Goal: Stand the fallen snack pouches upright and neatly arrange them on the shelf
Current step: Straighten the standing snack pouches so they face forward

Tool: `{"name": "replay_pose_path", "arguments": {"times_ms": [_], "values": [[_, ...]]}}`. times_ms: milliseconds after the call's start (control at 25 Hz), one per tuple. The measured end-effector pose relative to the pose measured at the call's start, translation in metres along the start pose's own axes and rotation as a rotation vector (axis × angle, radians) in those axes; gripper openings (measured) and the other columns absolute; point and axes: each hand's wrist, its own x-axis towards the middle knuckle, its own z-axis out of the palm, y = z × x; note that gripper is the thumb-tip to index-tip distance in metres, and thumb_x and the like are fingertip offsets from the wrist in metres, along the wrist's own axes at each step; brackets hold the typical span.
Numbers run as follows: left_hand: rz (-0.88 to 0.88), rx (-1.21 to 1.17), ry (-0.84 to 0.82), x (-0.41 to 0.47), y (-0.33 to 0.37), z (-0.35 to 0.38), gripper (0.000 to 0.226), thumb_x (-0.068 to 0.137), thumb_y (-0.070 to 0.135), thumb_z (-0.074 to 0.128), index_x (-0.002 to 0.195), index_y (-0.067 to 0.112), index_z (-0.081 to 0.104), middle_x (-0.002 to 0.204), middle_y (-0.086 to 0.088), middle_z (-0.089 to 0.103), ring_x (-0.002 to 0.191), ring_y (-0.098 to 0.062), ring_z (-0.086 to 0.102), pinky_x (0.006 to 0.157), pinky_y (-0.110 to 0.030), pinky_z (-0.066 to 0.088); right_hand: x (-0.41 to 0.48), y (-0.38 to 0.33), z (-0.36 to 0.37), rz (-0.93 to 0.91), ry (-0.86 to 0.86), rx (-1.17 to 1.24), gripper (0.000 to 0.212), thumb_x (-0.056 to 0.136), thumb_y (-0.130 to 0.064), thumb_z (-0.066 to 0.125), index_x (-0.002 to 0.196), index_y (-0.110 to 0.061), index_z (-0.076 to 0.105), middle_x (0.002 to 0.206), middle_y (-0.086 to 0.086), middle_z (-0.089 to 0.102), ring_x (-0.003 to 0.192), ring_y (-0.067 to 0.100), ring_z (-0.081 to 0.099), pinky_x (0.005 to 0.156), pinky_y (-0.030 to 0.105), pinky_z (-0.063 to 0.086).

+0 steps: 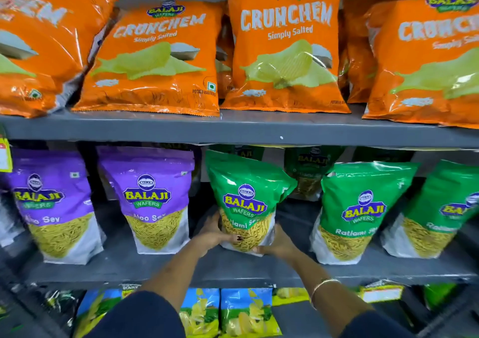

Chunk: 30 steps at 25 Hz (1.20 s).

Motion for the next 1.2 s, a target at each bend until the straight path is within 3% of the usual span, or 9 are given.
{"name": "replay_pose_path", "arguments": {"times_ms": [80, 200, 280, 400, 480, 600, 760, 1040, 1200], "values": [[-0.022, 0.064, 0.047, -0.020, 0.009, 0.002, 0.124, 0.026, 0.045, 0.086, 0.136, 0.016, 0.036, 0.141, -0.011, 0.041, 0.129, -0.026, 0.041, 0.111, -0.039, 0.036, -0.019, -0.019, 0.000, -0.012, -0.026, 0.075, 0.081, 0.062, -0.022, 0.085, 0.127, -0.015, 0.038, 0.132, -0.001, 0.053, 0.119, 0.015, 0.052, 0.098, 0.017, 0.043], [-0.014, -0.109, 0.000, -0.039, 0.015, 0.005, 0.101, 0.053, 0.007, 0.086, 0.137, 0.005, 0.029, 0.132, -0.011, 0.048, 0.116, -0.017, 0.046, 0.099, -0.028, 0.038, -0.033, -0.060, -0.017, -0.150, 0.049, 0.456, 0.044, 0.076, -0.012, 0.072, 0.115, -0.018, 0.053, 0.130, 0.012, 0.057, 0.111, 0.023, 0.058, 0.102, 0.036, 0.043], [-0.004, -0.133, 0.038, -0.043, 0.015, 0.006, 0.118, 0.036, 0.020, 0.088, 0.137, 0.004, 0.029, 0.134, -0.014, 0.051, 0.121, -0.023, 0.049, 0.103, -0.034, 0.040, -0.039, -0.100, -0.033, -0.254, 0.175, 0.539, 0.019, 0.082, -0.007, 0.063, 0.099, -0.016, 0.064, 0.115, 0.016, 0.064, 0.093, 0.021, 0.066, 0.095, 0.038, 0.049], [-0.008, -0.141, 0.060, -0.052, 0.017, 0.011, 0.127, 0.021, 0.038, 0.079, 0.135, 0.007, 0.032, 0.130, -0.010, 0.055, 0.120, -0.021, 0.051, 0.102, -0.034, 0.041, -0.043, -0.126, -0.045, -0.320, 0.255, 0.481, 0.010, 0.083, -0.005, 0.063, 0.085, -0.013, 0.068, 0.096, 0.013, 0.069, 0.066, 0.007, 0.070, 0.071, 0.026, 0.057], [0.010, -0.119, 0.049, -0.058, 0.020, 0.015, 0.129, 0.020, 0.040, 0.076, 0.136, 0.007, 0.031, 0.126, -0.007, 0.054, 0.118, -0.019, 0.050, 0.099, -0.030, 0.040, -0.048, -0.118, -0.042, -0.287, 0.252, 0.529, 0.012, 0.082, -0.007, 0.064, 0.089, -0.016, 0.067, 0.097, 0.010, 0.070, 0.071, 0.007, 0.070, 0.070, 0.023, 0.056], [0.001, -0.114, 0.009, -0.053, 0.018, 0.020, 0.142, 0.016, 0.037, 0.086, 0.140, 0.007, 0.025, 0.135, -0.012, 0.049, 0.128, -0.026, 0.045, 0.108, -0.038, 0.038, -0.048, -0.080, -0.034, -0.144, 0.070, 0.343, 0.044, 0.076, -0.006, 0.071, 0.114, -0.015, 0.052, 0.116, 0.007, 0.062, 0.101, 0.017, 0.062, 0.079, 0.019, 0.050], [-0.053, -0.024, 0.073, -0.049, 0.016, 0.034, 0.099, 0.058, 0.009, 0.083, 0.139, 0.015, 0.027, 0.138, -0.010, 0.051, 0.127, -0.028, 0.047, 0.108, -0.041, 0.040, -0.044, -0.028, -0.018, -0.008, -0.036, 0.217, 0.069, 0.070, -0.005, 0.076, 0.126, -0.013, 0.037, 0.123, 0.007, 0.052, 0.098, 0.009, 0.055, 0.068, 0.007, 0.049], [-0.054, 0.021, 0.094, -0.046, 0.011, 0.044, 0.093, 0.063, 0.018, 0.081, 0.139, 0.020, 0.028, 0.138, -0.008, 0.052, 0.126, -0.028, 0.049, 0.107, -0.043, 0.041, -0.037, -0.006, -0.019, 0.032, -0.016, 0.230, 0.060, 0.076, -0.010, 0.073, 0.126, -0.018, 0.040, 0.137, 0.013, 0.052, 0.120, 0.023, 0.052, 0.079, 0.015, 0.048], [-0.054, 0.039, 0.112, -0.044, 0.009, 0.045, 0.089, 0.066, 0.016, 0.079, 0.139, 0.019, 0.029, 0.135, -0.008, 0.055, 0.122, -0.027, 0.052, 0.101, -0.034, 0.043, -0.049, -0.023, -0.017, 0.064, 0.142, 0.205, 0.093, 0.071, -0.013, 0.078, 0.142, -0.008, 0.018, 0.148, 0.014, 0.036, 0.133, 0.025, 0.038, 0.105, 0.032, 0.038]]}}
